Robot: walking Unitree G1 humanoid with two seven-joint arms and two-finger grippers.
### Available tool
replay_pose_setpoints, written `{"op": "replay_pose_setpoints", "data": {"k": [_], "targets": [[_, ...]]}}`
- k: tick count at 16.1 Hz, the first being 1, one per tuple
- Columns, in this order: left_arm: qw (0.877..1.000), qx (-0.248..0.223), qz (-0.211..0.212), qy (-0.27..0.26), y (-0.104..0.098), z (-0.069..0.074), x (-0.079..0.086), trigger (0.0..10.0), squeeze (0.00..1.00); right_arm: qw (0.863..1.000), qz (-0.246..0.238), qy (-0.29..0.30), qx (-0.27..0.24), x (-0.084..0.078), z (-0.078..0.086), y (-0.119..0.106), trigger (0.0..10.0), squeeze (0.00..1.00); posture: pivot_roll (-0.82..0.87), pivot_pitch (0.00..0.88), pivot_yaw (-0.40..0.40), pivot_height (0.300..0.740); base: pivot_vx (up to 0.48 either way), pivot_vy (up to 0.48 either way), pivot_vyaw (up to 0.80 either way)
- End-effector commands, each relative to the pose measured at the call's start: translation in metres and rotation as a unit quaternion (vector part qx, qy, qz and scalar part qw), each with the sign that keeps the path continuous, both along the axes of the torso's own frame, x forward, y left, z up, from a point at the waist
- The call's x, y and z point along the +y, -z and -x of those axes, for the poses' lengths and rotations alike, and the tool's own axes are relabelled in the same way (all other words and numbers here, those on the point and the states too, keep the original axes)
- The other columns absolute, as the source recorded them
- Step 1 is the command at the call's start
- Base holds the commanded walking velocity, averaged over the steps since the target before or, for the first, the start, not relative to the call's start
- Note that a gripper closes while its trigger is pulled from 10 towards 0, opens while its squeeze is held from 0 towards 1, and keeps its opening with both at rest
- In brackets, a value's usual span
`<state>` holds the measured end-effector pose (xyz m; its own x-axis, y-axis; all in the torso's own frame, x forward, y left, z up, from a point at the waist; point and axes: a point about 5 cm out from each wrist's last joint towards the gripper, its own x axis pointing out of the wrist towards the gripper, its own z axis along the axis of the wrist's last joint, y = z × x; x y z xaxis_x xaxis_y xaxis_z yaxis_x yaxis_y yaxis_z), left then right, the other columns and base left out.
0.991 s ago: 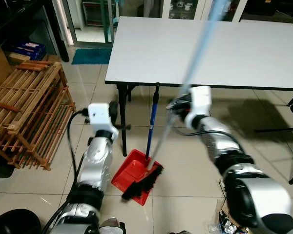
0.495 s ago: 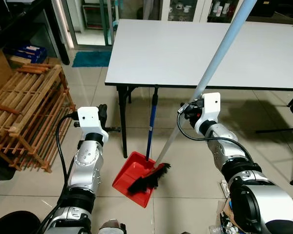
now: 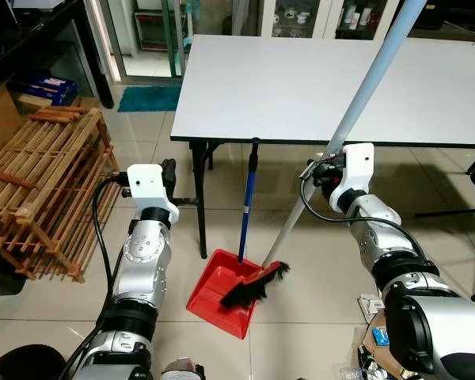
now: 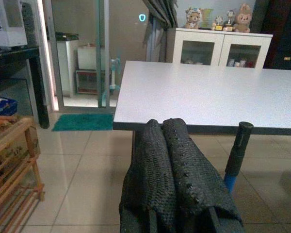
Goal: Sweep floor
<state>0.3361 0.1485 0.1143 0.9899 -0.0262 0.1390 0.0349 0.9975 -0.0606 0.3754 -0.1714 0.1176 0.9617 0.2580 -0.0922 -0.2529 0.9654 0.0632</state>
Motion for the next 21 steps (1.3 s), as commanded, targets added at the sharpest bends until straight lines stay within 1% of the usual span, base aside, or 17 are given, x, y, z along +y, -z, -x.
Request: {"op": "replay_pose_setpoints", "data": {"k": [1,4,9,15,21], "targets": [[1.000,-0.005,0.002,0.002,-0.006,-0.004,-0.004,10.0,0.00,0.999,-0.002,0.003,-0.041,0.005,-0.008,-0.020,10.0,0.00,0.02,0.003,-0.026,0.740,0.000,0.000,0.00],[1.000,-0.008,0.009,0.003,-0.007,-0.004,-0.007,10.0,0.00,0.999,-0.008,-0.006,-0.036,0.015,-0.007,-0.017,10.0,0.00,0.02,0.013,-0.026,0.740,0.000,0.000,0.00],[1.000,-0.010,0.015,0.004,-0.008,-0.003,-0.009,10.0,0.00,0.999,-0.011,-0.010,-0.035,0.018,-0.009,-0.020,10.0,0.00,0.02,0.031,-0.037,0.740,-0.293,0.000,0.00],[1.000,-0.011,0.020,0.006,-0.007,-0.001,-0.011,10.0,0.00,0.999,-0.014,-0.017,-0.030,0.022,-0.008,-0.017,10.0,0.00,0.02,0.051,-0.037,0.740,-0.299,0.000,0.00],[1.000,-0.009,0.022,0.010,-0.007,0.000,-0.015,10.0,0.00,0.999,-0.014,-0.015,-0.024,0.022,-0.006,-0.013,10.0,0.00,0.02,0.062,-0.037,0.740,-0.279,0.000,0.00]]}}
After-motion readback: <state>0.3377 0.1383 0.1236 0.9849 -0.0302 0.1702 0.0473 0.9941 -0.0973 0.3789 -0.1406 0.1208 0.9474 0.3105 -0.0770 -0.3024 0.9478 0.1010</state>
